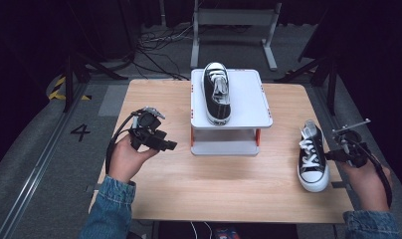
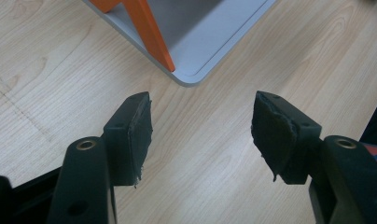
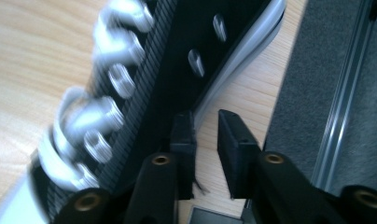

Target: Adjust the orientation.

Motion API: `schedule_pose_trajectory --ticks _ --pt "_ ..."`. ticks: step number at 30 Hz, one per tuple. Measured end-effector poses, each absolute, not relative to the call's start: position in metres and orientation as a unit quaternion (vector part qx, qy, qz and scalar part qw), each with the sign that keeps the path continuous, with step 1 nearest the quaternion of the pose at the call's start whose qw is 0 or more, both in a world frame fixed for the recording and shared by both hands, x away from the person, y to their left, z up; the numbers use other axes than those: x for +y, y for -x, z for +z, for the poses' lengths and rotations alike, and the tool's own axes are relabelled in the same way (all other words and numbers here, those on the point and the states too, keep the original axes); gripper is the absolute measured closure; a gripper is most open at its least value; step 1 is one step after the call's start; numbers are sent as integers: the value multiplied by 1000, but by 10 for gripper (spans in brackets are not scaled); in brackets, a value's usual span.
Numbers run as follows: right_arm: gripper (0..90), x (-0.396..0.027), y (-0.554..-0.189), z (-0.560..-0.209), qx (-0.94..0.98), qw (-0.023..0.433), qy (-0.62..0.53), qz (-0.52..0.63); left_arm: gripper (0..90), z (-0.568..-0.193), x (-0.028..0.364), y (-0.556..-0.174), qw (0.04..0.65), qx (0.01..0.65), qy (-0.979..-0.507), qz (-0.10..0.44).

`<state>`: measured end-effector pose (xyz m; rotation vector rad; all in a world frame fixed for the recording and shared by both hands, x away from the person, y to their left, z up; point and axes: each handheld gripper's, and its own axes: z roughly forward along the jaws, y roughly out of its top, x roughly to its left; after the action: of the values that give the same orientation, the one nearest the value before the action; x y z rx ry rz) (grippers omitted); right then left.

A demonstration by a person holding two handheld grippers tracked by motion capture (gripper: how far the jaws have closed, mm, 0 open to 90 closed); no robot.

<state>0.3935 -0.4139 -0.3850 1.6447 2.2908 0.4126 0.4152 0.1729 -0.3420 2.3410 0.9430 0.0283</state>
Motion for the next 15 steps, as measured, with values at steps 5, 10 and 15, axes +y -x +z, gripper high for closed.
schedule_pose_trajectory --ticks 5,10,15 --pt "635 -421 -394 -382 776 178 -580 173 389 -341 175 -413 307 361 -881 13" --pt "483 -415 -408 -375 752 209 -582 229 389 -342 182 -408 304 367 -879 15" --pt "475 -407 -445 -396 750 170 -607 200 388 -344 192 -398 301 383 -873 17"
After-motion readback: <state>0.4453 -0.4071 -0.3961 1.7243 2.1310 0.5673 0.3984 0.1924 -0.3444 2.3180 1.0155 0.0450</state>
